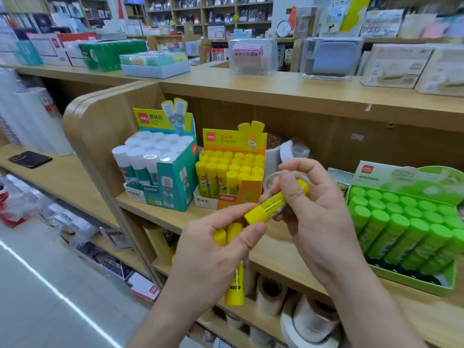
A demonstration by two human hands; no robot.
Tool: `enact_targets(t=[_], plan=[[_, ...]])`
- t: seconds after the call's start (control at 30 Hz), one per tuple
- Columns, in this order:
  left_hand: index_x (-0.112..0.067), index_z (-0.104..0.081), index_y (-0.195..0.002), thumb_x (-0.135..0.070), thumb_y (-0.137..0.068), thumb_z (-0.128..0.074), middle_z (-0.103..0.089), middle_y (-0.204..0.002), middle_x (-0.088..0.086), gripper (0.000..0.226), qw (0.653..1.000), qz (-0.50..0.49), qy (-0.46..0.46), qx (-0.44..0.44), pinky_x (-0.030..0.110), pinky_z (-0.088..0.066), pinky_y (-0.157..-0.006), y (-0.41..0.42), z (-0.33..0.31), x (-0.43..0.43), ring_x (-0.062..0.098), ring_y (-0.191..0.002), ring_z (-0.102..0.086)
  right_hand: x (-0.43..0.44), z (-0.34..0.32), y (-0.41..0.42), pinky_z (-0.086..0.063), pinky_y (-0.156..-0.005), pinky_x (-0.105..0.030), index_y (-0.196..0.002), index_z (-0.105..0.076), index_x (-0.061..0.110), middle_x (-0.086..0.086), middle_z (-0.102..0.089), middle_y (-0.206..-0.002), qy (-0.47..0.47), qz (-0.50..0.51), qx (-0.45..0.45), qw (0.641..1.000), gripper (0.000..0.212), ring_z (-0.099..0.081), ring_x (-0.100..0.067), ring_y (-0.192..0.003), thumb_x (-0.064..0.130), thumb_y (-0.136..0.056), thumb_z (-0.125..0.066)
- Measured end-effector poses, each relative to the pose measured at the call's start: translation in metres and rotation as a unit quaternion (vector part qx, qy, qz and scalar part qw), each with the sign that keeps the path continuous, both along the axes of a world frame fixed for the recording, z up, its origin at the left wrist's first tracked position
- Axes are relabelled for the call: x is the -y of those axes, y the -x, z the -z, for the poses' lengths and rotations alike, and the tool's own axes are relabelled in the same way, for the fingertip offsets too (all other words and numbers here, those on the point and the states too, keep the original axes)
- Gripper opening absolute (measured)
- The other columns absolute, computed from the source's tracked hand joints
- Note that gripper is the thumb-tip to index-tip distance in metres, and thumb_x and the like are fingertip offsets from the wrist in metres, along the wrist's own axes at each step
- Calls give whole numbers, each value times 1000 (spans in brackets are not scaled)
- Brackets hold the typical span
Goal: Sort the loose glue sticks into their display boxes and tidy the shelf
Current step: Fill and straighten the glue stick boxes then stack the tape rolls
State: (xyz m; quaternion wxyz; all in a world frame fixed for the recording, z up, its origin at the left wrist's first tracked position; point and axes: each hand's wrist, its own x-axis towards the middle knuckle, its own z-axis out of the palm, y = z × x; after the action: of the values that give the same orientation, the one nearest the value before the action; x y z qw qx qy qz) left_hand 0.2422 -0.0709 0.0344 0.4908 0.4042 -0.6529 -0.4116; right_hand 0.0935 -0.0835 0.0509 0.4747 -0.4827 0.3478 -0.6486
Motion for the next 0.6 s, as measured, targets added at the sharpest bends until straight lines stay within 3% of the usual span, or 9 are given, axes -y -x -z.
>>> enact_targets(t=[0.1, 0.17, 0.3, 0.4, 0.5, 0.6], plan=[[-25, -72, -103, -31, -78, -67, -63, -59, -6, 27, 1000, -14, 15, -7, 19, -46, -53, -8, 3, 10, 9, -49, -55, 4, 2, -7, -52, -60, -23, -101, -55, 14, -5, -69, -80, -29, -23, 66, 997, 40, -68, -21, -79, 24, -66, -71], [-24, -72, -102, -31, -77, -66, -64, -59, -6, 27, 1000, -15, 13, -6, 19, -46, -53, -13, 5, 16, 9, -49, -55, 5, 5, -10, -53, -63, -23, -104, -58, 11, -9, -72, -87, -34, -27, 90, 995, 40, -69, -24, -85, 18, -66, -70], [-28, -72, -95, -31, -74, -66, -60, -55, -5, 22, 1000, 2, -4, -15, 17, -45, -51, -18, 7, 22, 8, -47, -52, 7, 14, -19, -55, -71, -25, -113, -61, 12, -12, -73, -101, -32, -36, 46, 998, 44, -69, -28, -99, 13, -71, -72], [-35, -71, -88, -31, -73, -69, -60, -54, -9, 16, 999, 21, -24, 10, 14, -44, -52, -21, 3, 25, 3, -48, -51, 6, 21, -28, -55, -77, -26, -111, -63, 8, -9, -74, -100, -18, -38, -11, 999, 38, -69, -22, -99, 12, -74, -68], [-42, -65, -109, -35, -82, -69, -65, -77, -20, 28, 982, -41, 19, 185, 15, -45, -67, -36, 3, 39, -3, -72, -58, 10, 17, -24, -50, -69, -14, -101, -68, 12, 12, -73, -86, 37, 65, -136, 988, 21, -67, -5, -80, 18, -82, -62], [-43, -41, -140, -40, -95, -51, -62, -119, -14, 46, 908, -127, 58, 395, 31, -49, -89, -49, 0, 56, 11, -112, -55, 17, 12, -11, -41, -61, -7, -106, -67, 31, 30, -62, -71, 41, 147, -263, 953, 23, -58, 6, -69, 34, -90, -50]])
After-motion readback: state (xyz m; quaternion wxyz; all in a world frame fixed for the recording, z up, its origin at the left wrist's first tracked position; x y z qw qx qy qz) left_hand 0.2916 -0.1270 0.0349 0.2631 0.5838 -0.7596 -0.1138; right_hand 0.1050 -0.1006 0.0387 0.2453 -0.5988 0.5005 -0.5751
